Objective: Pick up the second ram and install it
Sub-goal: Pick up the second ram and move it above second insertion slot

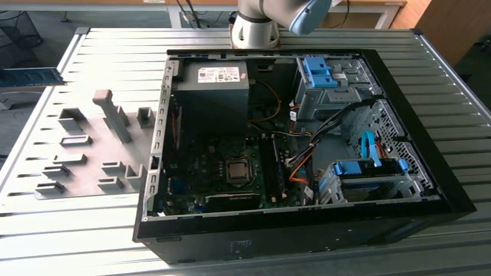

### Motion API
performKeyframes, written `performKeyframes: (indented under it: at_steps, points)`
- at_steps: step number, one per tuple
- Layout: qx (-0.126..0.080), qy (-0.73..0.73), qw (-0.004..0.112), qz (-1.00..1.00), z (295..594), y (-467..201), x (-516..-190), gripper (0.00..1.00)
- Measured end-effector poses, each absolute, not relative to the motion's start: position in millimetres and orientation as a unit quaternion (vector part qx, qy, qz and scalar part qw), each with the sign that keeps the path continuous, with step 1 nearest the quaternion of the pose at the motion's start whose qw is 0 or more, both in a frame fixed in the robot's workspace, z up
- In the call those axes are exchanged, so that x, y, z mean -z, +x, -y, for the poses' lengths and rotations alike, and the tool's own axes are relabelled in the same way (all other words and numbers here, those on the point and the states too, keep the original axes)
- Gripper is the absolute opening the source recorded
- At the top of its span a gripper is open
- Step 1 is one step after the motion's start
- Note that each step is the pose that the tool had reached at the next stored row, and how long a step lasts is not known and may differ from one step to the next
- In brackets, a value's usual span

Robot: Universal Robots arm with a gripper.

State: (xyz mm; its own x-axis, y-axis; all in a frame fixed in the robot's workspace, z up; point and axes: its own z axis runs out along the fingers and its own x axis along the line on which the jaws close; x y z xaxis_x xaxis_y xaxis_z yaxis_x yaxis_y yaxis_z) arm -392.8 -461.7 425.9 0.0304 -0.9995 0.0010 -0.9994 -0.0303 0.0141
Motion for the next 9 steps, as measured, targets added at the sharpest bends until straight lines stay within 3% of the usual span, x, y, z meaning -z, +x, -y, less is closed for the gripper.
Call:
performKeyframes:
  at_steps: [9]
  points:
    - [0.005,0.718,0.005,0.696,461.7,-389.0,-426.0,0.14]
